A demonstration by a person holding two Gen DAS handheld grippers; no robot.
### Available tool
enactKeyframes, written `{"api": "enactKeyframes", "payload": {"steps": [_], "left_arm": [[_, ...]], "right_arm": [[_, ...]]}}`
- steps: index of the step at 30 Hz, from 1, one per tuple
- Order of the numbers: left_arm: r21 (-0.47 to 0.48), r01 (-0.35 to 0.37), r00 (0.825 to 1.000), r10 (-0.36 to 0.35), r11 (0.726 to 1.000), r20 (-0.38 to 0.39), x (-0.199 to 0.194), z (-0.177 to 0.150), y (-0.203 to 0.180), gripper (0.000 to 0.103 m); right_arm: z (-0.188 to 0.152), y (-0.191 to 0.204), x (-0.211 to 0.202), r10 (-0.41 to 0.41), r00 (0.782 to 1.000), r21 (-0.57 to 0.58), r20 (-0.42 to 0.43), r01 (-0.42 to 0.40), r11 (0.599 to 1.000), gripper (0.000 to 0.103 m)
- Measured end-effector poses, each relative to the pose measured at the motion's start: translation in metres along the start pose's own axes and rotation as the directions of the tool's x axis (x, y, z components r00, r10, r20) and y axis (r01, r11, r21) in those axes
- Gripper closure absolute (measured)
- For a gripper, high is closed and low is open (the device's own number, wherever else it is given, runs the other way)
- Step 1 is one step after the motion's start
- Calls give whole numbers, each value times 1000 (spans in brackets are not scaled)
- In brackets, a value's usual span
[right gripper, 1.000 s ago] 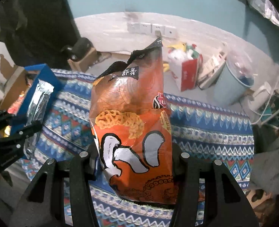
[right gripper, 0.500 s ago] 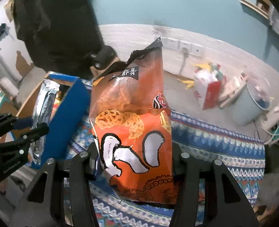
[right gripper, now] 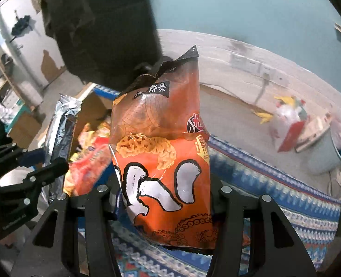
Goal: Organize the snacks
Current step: 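Carry the silver bar and orange chips bag over the box, then release the silver bar from left tool while right tool drops orange bag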
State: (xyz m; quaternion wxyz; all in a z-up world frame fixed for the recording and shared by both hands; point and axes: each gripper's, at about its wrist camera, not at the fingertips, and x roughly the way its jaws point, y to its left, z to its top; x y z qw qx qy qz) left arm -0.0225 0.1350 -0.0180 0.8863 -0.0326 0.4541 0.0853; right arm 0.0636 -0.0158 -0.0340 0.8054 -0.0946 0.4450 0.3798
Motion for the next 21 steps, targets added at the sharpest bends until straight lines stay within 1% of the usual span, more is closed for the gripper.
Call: {"api": "enactKeyframes", "payload": {"steps": [7,11,15,19,21], "left_arm": [[-79,-67,998,67,995,-9,2,-9,50,76],[-128,-90,996,86,988,-31,8,-15,74,76],[-181,-104,994,94,978,-62,16,-23,95,76],[-227,-97,993,78,969,-89,26,-29,108,76],[-234,-115,990,91,965,-111,32,-31,112,75]], "right_arm": [[16,36,24,37,999,-44,-15,-38,998,52],[24,59,37,61,998,-60,-28,-63,996,52],[30,80,50,83,995,-71,-48,-86,994,52],[35,93,63,99,993,-64,-67,-103,993,52],[37,98,69,110,991,-57,-74,-115,992,52]]}}
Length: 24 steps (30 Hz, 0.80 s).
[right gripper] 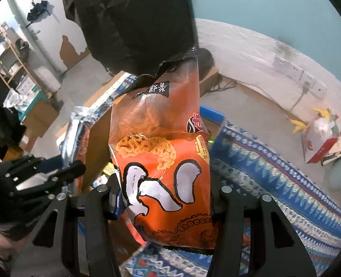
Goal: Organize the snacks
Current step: 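Release the silver bar from left tool while right tool drops orange bag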
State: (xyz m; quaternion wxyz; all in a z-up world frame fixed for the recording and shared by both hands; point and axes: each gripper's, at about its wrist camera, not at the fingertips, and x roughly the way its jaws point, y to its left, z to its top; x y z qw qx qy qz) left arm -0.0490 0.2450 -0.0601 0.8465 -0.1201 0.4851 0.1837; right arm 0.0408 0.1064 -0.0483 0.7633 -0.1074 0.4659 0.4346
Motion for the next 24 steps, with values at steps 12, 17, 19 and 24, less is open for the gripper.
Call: {"api": "enactKeyframes", "payload": {"steps": [12,17,19,24], "left_arm": [[-37,-98,995,99,994,25,-13,3,11,30],[-16,-99,994,99,995,41,-23,3,7,26],[-4,-104,993,104,995,50,-28,3,3,25],[1,-102,993,101,995,68,-39,4,-1,22]], "right_arm": [[7,20,19,31,999,-11,-37,-31,999,50],[9,22,16,73,997,4,-24,-73,997,37],[8,23,10,70,998,-4,-3,-70,998,30],[8,22,-10,38,998,-20,45,-37,999,28]]}}
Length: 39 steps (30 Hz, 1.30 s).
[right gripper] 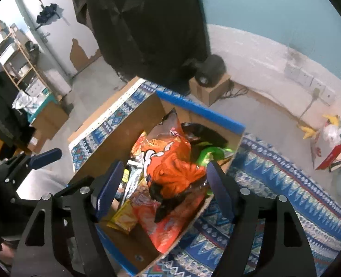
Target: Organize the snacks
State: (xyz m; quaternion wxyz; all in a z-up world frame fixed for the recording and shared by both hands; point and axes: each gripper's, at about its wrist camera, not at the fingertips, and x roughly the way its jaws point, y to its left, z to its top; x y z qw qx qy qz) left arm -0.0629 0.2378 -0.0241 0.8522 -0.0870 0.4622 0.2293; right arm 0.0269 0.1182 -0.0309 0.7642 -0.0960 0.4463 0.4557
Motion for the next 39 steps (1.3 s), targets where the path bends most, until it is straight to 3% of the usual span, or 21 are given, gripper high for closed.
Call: {"api": "enactKeyframes", "payload": {"steps": [7,19,26,39], "left_arm": [[20,-4,999,3,1000,38,-20,1,-9,16],[74,7,994,-15,997,107,-55,0,-32,11],[77,16,992,-26,997,123,-69,1,-42,11],[110,18,990,-33,994,140,-83,3,-64,10]], "right_arm": [[-9,-5,-39,-93,993,-15,71,94,995,25],[-35,-21,-101,-154,971,12,183,155,988,25],[-52,-30,-125,-208,949,19,236,210,978,24],[-74,-54,-148,-253,930,50,267,248,967,24]]}}
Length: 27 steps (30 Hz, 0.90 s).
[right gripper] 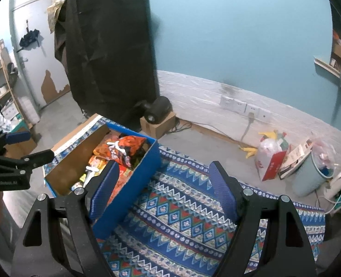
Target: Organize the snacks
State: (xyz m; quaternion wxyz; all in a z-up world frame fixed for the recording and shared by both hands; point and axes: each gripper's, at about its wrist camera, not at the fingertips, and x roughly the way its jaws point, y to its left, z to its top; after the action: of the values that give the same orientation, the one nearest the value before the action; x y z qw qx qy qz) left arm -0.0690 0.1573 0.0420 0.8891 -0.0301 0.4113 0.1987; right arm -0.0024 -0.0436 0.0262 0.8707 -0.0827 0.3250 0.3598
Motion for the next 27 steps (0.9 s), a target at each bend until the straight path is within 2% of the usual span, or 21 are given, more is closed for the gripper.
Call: {"api": "enactKeyframes", "payload": {"steps": [27], "left_arm": [[20,13,999,-13,1000,-42,12,0,-14,10]], "right_arm": [[-4,-15,2,10,1000,16,-19,-9,1000,24]]}}
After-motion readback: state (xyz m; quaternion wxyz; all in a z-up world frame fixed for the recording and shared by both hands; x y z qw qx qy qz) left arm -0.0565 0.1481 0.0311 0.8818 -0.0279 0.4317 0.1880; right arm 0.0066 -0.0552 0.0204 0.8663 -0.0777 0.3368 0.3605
